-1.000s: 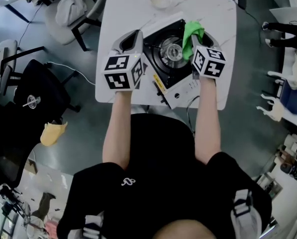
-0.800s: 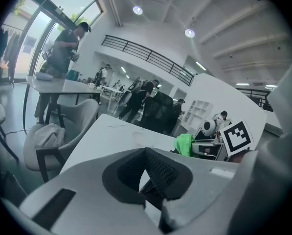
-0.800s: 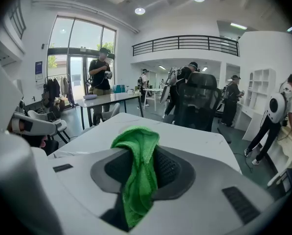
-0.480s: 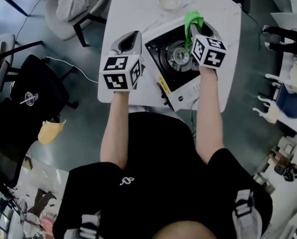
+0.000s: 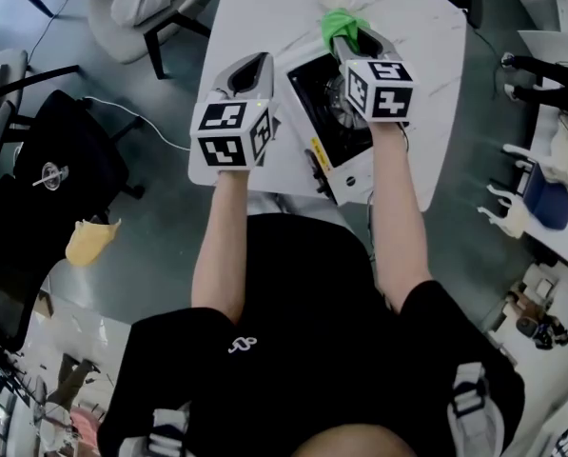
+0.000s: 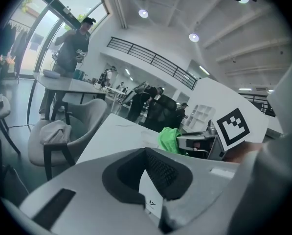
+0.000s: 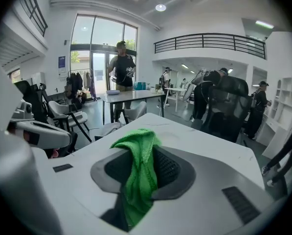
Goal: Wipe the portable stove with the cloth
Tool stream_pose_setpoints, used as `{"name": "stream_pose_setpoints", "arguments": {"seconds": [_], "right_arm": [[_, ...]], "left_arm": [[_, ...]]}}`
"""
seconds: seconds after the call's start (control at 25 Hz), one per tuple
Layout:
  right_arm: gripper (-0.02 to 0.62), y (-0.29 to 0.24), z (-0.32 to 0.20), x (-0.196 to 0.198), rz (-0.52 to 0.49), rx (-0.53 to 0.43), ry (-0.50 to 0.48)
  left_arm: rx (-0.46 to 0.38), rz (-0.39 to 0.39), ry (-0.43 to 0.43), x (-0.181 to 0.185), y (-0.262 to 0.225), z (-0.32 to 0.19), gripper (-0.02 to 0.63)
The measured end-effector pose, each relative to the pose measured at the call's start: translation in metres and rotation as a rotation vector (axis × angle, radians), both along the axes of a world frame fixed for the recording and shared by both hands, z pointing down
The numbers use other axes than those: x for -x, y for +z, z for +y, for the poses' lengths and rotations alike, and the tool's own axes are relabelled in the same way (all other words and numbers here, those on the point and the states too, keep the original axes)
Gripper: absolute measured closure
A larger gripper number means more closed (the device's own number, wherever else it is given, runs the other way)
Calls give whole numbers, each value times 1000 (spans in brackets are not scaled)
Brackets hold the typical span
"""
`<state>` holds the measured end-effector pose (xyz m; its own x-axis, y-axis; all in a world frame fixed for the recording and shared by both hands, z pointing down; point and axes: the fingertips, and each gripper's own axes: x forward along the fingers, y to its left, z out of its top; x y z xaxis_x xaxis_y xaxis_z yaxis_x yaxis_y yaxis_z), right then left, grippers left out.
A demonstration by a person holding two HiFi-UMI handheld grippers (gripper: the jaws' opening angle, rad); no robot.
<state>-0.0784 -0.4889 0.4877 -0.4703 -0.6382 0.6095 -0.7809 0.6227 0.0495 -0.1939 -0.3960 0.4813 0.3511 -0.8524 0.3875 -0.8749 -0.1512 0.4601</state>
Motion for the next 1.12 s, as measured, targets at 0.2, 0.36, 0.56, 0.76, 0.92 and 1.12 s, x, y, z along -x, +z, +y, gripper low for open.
{"name": "stream_pose_setpoints", "arguments": {"seconds": [0.2, 0.36, 0.56, 0.76, 0.92, 1.12], "right_arm": [[496, 6, 34, 41, -23, 26, -135], [496, 5, 61, 62, -50, 30, -211], [497, 2, 90, 67, -74, 11, -268], [500, -6, 115, 53, -115, 3, -308], [502, -13, 133, 36, -174, 4, -349], [502, -13, 164, 14, -204, 29, -393]], "left_arm": [[2, -1, -35, 7, 0, 19, 606], [14, -14, -80, 15, 0, 37, 606], [7, -45, -135, 12, -8, 63, 606], [10, -71, -189, -6, -16, 87, 606], [5, -90, -215, -36, -22, 97, 606], [14, -120, -252, -65, -28, 117, 606]]}}
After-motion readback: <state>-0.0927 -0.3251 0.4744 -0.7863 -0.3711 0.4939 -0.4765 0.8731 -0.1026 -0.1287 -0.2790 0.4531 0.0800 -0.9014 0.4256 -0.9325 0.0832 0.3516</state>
